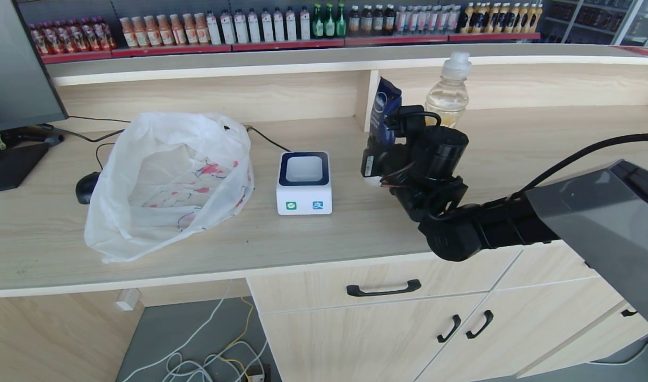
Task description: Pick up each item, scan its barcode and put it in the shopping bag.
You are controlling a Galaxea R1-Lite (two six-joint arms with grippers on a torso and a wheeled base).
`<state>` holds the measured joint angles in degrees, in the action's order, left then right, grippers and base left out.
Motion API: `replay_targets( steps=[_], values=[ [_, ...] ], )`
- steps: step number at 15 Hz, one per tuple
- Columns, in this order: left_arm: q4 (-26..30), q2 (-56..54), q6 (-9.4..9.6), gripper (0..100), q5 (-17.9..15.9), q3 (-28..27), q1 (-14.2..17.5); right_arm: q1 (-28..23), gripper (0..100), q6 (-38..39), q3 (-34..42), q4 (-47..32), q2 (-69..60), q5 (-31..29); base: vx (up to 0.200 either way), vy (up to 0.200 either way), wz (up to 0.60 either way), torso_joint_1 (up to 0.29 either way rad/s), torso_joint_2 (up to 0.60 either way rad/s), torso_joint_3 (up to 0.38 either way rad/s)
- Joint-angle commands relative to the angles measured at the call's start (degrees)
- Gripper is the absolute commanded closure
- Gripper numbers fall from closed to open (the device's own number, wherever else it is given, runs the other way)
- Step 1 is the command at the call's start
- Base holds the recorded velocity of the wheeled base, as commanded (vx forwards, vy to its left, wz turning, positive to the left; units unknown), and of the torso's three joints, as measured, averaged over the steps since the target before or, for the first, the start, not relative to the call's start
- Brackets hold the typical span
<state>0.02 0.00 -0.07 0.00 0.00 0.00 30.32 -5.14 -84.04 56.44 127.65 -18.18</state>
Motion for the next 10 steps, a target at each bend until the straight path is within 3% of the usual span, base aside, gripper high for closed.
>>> replay_targets(
  steps=[1, 10],
  values=[
    [0.0, 0.0, -0.01, 0, 0.0, 0.0, 0.0, -0.2, 100, 0.0, -0.6, 0.1, 0.1, 0.0, 0.0, 0.0, 0.0, 0.0, 0.0, 0.0],
    [0.0, 0.0, -0.01, 0, 0.0, 0.0, 0.0, -0.3, 100, 0.0, -0.6, 0.1, -2.8, -0.1, 0.0, 0.0, 0.0, 0.0, 0.0, 0.0]
  ],
)
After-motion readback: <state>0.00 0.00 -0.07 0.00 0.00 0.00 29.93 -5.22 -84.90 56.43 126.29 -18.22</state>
